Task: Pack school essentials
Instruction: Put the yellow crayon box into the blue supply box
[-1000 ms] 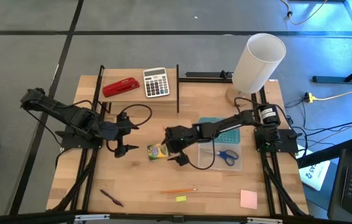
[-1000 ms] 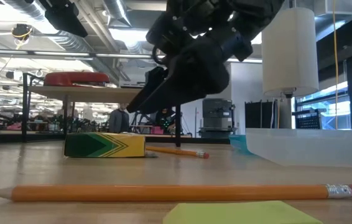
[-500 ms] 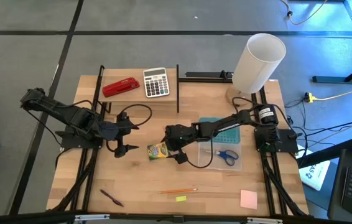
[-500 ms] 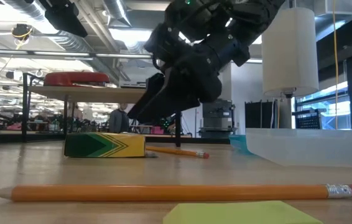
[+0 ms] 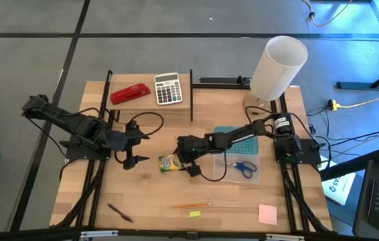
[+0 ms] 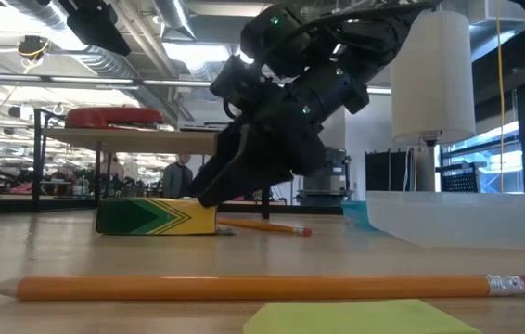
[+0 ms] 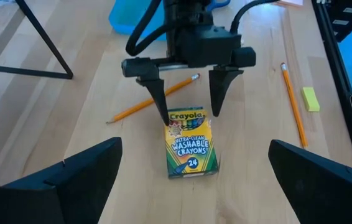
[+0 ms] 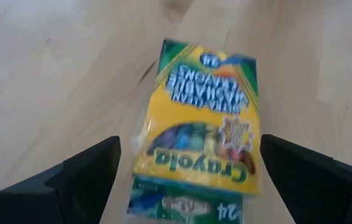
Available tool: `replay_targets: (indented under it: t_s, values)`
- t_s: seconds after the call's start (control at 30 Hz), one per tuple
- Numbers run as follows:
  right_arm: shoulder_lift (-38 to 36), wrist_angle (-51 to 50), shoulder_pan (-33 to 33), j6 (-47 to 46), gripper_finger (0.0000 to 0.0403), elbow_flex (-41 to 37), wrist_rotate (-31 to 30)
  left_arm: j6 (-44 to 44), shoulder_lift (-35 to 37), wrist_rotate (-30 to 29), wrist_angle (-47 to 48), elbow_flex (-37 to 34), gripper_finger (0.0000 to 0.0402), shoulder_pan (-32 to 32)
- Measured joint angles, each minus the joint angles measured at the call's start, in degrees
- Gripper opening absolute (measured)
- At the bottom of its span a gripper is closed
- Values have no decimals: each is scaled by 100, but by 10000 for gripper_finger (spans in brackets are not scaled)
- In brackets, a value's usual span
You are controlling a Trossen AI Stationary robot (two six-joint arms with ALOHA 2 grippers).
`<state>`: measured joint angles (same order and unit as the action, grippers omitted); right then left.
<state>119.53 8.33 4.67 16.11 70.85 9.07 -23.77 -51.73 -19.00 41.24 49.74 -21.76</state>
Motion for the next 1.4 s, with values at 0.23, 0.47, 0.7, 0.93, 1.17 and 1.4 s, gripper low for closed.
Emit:
replay_targets:
  t_s: [0.23, 0.47, 0.7, 0.93, 1.17, 1.4]
  values:
    - [34, 90, -15, 64, 388, 0, -1, 0, -2, 0, -13, 0, 399, 0]
    - [34, 85, -95, 77, 388, 0, -42, 0, -2, 1, -13, 0, 399, 0]
    - [34, 34, -122, 68, 388, 0, -42, 0, -2, 1, -13, 0, 399, 0]
    - [34, 34, -125, 174, 388, 0, -44, 0, -1, 0, -13, 0, 399, -1]
    - [34, 36, -158, 356, 388, 0, -45, 0, -1, 1, -13, 0, 399, 0]
    - [36, 10, -243, 369, 388, 0, -41, 0, 0, 2, -13, 0, 399, 0]
